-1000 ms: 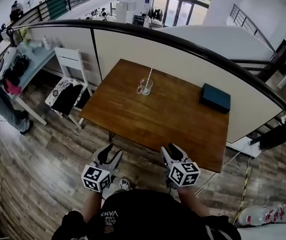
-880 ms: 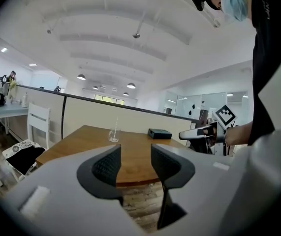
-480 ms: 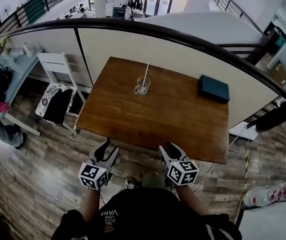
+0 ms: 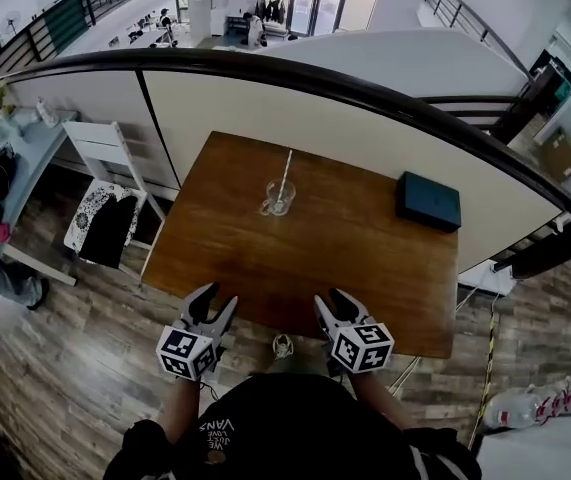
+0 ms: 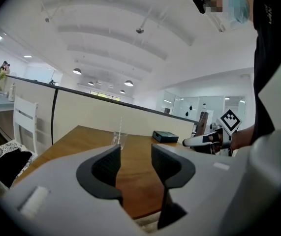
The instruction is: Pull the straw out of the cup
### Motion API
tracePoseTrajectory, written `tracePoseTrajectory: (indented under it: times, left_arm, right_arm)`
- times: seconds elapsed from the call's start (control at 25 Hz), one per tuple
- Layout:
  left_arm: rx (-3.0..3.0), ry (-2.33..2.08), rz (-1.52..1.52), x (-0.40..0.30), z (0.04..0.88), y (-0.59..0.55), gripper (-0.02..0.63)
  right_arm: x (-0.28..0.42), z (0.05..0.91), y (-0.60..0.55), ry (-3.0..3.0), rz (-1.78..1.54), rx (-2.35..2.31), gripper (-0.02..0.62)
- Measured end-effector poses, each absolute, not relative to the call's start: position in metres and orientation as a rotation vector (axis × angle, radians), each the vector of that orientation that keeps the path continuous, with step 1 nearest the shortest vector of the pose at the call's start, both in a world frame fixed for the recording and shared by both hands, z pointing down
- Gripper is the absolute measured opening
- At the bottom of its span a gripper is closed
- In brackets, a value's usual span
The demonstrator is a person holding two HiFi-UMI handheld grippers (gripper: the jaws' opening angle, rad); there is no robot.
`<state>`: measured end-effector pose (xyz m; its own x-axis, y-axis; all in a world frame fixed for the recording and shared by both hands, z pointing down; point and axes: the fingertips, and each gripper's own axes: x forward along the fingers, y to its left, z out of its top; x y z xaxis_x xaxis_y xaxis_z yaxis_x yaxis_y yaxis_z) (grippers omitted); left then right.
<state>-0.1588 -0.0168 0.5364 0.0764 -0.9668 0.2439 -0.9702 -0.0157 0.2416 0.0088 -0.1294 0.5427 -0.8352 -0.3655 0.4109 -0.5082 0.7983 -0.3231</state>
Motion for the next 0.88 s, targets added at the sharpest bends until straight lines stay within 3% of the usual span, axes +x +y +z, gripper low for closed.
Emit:
tracePoseTrajectory:
  times: [0.88]
  left_arm:
    - [2.140,-1.845,0.077,-0.215,0.519,-0.188,0.190]
  right_arm:
    - [-0.033,0.556,-0.227,-2.641,0.655,0.649,0.133]
